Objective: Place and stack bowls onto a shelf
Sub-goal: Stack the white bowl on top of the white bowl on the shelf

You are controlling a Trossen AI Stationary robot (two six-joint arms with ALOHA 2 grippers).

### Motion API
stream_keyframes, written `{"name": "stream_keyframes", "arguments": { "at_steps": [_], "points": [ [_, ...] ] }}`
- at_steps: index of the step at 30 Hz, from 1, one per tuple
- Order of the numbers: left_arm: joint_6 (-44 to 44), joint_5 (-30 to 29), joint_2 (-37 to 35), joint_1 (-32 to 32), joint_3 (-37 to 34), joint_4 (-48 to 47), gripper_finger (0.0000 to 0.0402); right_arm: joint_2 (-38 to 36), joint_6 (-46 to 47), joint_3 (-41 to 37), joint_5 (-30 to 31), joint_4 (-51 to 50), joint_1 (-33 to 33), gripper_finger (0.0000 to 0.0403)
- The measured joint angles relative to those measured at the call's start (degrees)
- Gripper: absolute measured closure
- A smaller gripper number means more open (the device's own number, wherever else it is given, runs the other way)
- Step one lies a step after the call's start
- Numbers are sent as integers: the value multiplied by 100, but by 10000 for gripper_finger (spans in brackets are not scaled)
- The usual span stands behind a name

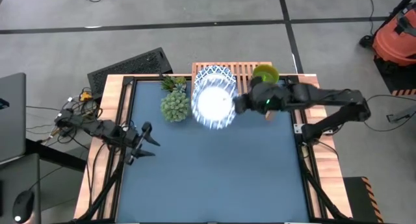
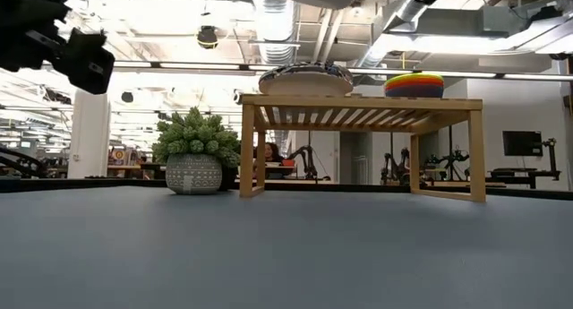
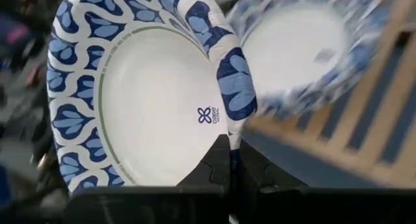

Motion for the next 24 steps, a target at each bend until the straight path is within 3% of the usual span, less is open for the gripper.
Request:
{"name": "stream_keyframes", "arguments": {
  "at_steps": [5, 12, 24],
  "points": [
    [115, 238, -2, 514, -4, 4, 205, -149, -228, 2, -43, -61, -914, 383],
    [199, 264, -2, 1086, -6, -28, 205, 82, -529, 3, -765, 128, -1904, 383],
    [144, 438, 2, 1271, -8, -69, 205, 796, -678, -2, -1421, 220, -2504, 373]
  ]
}}
